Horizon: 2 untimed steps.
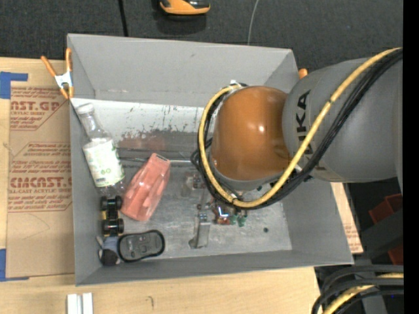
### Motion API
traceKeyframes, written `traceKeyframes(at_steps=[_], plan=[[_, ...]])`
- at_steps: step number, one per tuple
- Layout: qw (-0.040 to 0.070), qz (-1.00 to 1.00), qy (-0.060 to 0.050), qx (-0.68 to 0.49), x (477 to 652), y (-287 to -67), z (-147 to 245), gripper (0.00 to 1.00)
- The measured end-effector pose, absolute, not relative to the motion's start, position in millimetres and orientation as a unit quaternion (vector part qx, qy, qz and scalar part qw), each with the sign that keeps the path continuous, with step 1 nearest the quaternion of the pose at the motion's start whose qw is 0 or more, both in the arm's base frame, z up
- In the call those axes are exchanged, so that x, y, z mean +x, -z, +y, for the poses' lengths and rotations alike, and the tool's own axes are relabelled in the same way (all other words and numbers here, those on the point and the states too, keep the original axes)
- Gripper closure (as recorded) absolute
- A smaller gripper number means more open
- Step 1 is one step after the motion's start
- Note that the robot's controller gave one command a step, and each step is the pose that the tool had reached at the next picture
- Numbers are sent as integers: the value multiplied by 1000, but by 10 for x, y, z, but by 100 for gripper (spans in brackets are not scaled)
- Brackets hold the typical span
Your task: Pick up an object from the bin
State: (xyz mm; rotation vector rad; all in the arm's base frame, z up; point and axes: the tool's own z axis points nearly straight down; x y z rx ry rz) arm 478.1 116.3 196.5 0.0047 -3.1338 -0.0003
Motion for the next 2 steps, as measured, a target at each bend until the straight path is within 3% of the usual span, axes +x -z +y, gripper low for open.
traceKeyframes(at_steps=[1,2], plan=[[0,-1000,1,1,4800,-2006,1157,0],[-2,-999,0,45,4843,-1392,1528,0]])
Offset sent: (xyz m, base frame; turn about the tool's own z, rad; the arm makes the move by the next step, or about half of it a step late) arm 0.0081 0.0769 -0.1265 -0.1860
